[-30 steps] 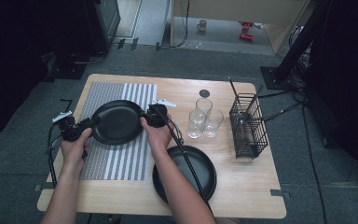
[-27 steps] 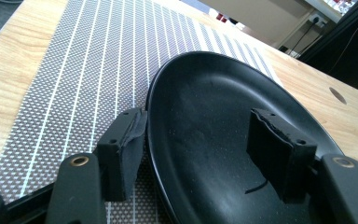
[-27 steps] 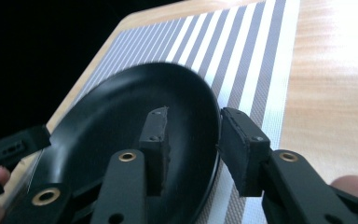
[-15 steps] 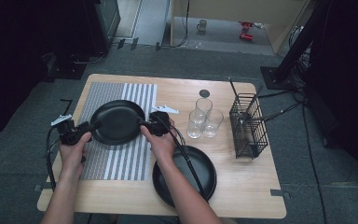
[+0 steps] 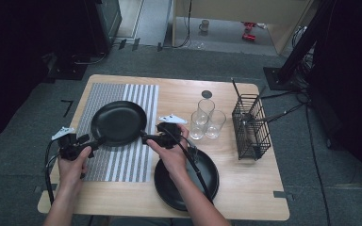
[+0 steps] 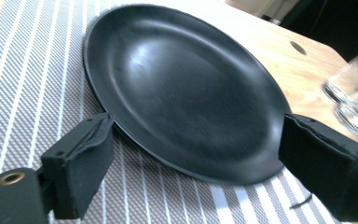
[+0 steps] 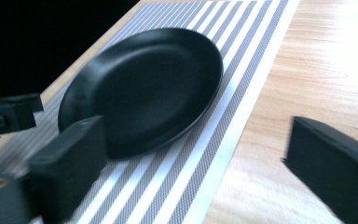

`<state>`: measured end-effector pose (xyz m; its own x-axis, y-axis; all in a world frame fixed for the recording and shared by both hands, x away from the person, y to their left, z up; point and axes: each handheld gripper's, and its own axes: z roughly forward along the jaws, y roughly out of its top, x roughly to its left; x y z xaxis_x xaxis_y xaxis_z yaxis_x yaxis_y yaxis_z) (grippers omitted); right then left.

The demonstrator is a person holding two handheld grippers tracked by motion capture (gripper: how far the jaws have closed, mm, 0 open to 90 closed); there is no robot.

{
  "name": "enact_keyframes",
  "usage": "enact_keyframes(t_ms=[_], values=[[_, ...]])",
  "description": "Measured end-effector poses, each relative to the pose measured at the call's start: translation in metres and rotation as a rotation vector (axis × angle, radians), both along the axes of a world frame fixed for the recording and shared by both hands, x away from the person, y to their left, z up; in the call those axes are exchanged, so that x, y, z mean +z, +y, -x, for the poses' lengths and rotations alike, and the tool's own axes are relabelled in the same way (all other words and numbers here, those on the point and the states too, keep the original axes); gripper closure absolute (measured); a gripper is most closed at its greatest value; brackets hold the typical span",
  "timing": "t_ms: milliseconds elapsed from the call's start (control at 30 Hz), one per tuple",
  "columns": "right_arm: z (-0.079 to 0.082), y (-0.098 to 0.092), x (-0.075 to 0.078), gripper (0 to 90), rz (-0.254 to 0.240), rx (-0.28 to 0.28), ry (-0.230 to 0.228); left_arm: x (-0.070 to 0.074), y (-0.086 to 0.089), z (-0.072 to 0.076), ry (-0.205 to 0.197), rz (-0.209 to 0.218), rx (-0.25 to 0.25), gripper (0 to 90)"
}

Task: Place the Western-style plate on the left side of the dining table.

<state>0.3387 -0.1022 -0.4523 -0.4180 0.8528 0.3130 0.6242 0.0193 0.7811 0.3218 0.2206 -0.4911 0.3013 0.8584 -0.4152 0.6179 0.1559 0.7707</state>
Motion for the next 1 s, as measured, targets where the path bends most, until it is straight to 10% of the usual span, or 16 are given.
enact_keyframes(t_ms=[1000], values=[[0.075,-0.054,-0.001,0.0,0.069,0.000,-0.055,-0.021,-0.019,0.053,0.022,-0.215,-0.010,9.7]])
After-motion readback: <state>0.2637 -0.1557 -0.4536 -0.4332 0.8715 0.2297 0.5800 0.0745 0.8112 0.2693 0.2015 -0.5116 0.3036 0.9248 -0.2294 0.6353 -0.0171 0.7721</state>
